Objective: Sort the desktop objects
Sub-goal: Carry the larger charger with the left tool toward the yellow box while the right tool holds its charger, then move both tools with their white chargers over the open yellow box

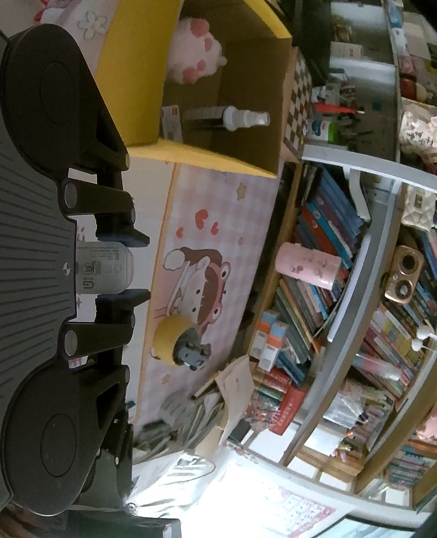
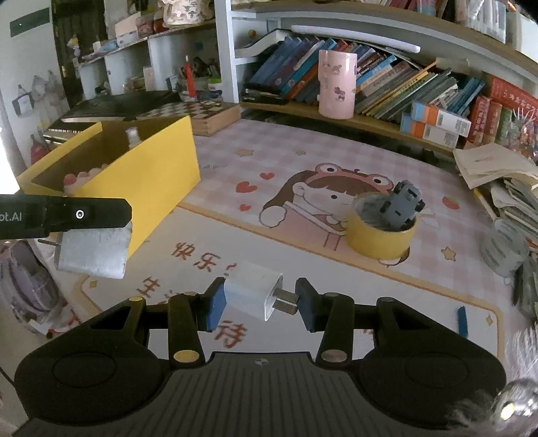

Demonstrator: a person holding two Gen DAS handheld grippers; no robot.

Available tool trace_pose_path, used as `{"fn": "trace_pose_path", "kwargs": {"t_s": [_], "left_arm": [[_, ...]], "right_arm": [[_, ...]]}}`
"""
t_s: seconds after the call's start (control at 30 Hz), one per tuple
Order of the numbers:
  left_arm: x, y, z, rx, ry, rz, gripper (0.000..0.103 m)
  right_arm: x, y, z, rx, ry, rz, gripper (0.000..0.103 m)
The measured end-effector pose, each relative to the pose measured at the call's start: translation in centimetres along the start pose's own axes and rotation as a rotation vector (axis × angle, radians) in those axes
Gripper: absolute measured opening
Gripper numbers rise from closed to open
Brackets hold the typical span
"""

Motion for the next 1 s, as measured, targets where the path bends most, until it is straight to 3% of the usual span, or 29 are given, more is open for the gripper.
{"fn": "trace_pose_path", "kwargs": {"t_s": [0.6, 1.0], "left_arm": [[-2.2, 4.1, 1.5, 0.001, -0.03, 0.087, 0.025], [-5.5, 8.5, 2.3, -0.008, -0.01, 0.081, 0.025]], "right_arm": [[-6.5, 3.0, 1.1, 0.026, 0.083, 0.013, 0.041], [-11.1, 4.8, 1.8, 0.032, 0.117, -0.043, 0.041]]}}
Point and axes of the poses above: each gripper's, at about its wrist camera, not at the fingertips, and y roughly against the way its jaws point, x to its right, z to its underside, the point moved 3 cm from there along -y, roughly the way its jaws point, and after that the axes turned 13 degrees about z, right-handed, at the moved point
